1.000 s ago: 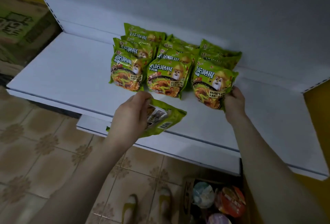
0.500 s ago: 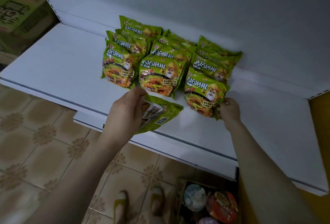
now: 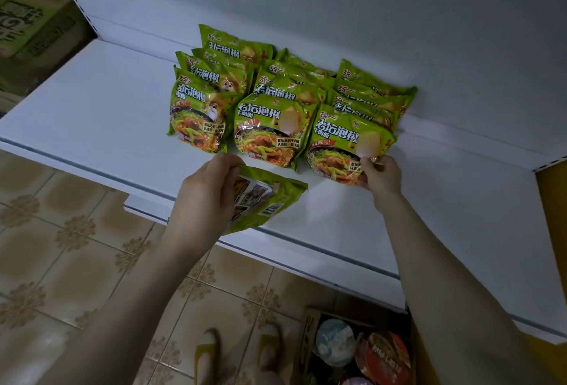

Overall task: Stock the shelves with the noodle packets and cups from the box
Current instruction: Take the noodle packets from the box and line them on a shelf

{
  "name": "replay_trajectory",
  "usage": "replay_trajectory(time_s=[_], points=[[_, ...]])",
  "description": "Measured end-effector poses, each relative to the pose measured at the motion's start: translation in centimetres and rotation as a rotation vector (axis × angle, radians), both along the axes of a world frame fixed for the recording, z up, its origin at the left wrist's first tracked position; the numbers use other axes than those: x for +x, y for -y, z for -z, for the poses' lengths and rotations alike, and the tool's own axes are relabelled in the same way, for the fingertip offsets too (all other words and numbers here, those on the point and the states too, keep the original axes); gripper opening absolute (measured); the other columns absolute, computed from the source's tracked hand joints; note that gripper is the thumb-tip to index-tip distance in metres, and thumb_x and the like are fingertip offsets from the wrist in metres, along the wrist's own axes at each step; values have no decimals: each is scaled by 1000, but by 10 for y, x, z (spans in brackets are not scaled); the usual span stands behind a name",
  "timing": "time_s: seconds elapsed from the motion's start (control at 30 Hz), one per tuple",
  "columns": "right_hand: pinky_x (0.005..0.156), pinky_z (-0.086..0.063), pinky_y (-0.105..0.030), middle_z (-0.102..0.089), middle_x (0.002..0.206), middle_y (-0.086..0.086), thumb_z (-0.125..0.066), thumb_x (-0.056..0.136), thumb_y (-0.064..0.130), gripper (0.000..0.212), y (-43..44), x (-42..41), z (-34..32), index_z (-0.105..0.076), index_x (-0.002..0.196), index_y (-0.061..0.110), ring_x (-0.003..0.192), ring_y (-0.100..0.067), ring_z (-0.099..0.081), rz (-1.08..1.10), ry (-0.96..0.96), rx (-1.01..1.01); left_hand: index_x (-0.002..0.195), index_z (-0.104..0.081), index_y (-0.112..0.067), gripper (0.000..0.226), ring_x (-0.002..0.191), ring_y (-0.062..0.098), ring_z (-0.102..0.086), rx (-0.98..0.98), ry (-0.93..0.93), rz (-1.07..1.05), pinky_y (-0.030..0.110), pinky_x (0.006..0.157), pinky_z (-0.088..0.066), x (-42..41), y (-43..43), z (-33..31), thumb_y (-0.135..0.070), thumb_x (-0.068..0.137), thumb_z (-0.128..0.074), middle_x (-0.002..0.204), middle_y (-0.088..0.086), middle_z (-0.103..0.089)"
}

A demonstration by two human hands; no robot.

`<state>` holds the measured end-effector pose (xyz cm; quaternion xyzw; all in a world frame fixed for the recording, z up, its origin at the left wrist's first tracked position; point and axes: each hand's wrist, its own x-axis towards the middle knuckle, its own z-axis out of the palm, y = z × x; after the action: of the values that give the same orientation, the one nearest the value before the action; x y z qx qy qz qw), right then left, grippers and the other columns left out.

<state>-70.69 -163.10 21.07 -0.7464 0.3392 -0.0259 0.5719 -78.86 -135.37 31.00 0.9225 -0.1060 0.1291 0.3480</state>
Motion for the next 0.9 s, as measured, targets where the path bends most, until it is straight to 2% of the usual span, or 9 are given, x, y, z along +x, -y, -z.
replay_trajectory(time_s=[0.2,0.27,0.33,0.4,0.47,0.6,0.67,0.77,0.9], points=[[70,-54,-27,-56,94,-11,-57,90,12,20,-3,11,2,-57,106,0,71,-17,-57,12,-58,103,95,-60,3,21,59,17,-47,10,15,4,12,51,-33,2,1,-4,-6,89,-42,73,9,-60],[64,-54,-21,-58,83,-8,-58,89,11,14,-1,9,2,-59,100,2,66,-15,-56,26,-74,136,95,-60,3,21,59,17,-46,8,15,5,11,51,-32,2,3,-6,-6,89,-42,72,7,-57],[52,-48,-20,-54,71,-6,-58,88,13,11,-2,5,-3,-57,80,5,64,-19,-53,46,-75,94,95,-60,4,21,57,17,-44,-2,14,-1,12,51,-31,2,5,-8,-6,89,-43,71,2,-52],[61,-41,-24,-53,77,-4,-57,88,17,15,-6,-1,-11,-57,76,6,77,-21,-51,36,-43,-130,97,-59,5,23,52,13,-42,-42,0,-23,12,50,-30,3,7,-9,-8,89,-42,69,0,-49],[75,-41,-25,-55,91,-1,-55,90,19,20,-16,-14,-29,-62,98,2,90,-18,-54,23,76,-196,99,-57,4,25,54,1,-42,-101,-27,-43,9,50,-29,4,8,-9,-12,90,-40,63,-5,-46],[85,-49,-28,-65,105,-1,-55,91,28,15,-46,-51,-70,-61,102,19,98,-11,-60,-365,169,245,100,-54,4,27,57,2,-42,-193,-54,-50,6,51,-32,5,9,-9,-16,91,-37,64,-15,-42],[90,-47,-21,-62,111,4,-60,88,25,18,-57,-65,-82,-59,106,26,103,-5,-58,-580,193,220,100,-54,5,28,57,2,-42,-211,-57,-19,5,50,-32,5,12,-12,-16,91,-37,63,-11,-44],[87,-44,-9,-58,109,11,-70,79,19,42,-72,-76,-92,-55,118,24,101,7,-54,-819,225,69,100,-57,6,27,58,3,-43,-195,-31,62,0,53,-32,5,15,-18,-12,90,-39,72,-1,-51],[70,-45,-26,-64,87,-2,-72,77,14,21,-85,-82,-94,-63,97,17,76,-7,-57,-857,285,-46,101,-59,4,24,59,3,-41,-202,3,131,-3,56,-31,3,14,-20,-9,90,-43,76,-4,-51]])
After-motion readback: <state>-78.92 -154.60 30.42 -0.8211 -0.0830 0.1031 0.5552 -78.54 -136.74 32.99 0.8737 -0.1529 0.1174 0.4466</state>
